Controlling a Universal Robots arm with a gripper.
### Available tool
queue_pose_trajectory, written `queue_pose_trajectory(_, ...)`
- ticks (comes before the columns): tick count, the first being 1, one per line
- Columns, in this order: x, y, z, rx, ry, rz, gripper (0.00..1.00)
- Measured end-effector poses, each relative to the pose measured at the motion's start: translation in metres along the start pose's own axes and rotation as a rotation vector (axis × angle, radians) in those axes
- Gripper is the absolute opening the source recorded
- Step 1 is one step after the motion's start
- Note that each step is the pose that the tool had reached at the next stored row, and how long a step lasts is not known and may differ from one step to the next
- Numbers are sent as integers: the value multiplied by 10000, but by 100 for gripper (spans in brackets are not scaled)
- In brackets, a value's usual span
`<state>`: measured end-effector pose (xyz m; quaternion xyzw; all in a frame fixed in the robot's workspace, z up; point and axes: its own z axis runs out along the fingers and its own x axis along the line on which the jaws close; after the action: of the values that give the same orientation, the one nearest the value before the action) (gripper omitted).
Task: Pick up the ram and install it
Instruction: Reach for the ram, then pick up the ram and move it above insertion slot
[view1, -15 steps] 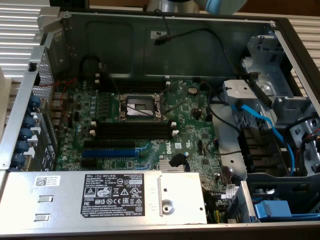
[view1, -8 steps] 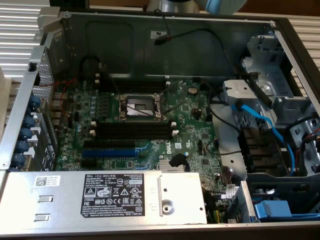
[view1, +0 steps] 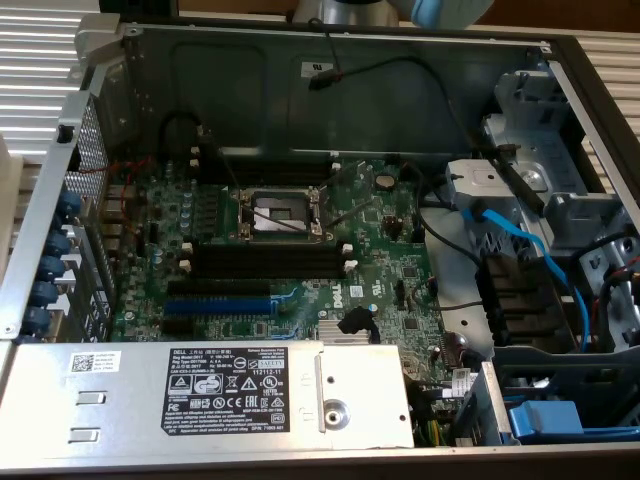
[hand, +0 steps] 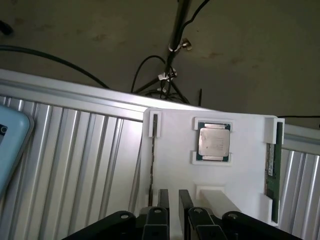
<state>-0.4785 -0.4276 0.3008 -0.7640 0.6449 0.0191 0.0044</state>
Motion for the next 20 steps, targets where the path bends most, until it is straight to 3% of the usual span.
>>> queue_pose_trajectory(1,0,0,0,0,0,0,25)
queue_pose_trajectory(20,-5,33,8,2,-1,-1,25)
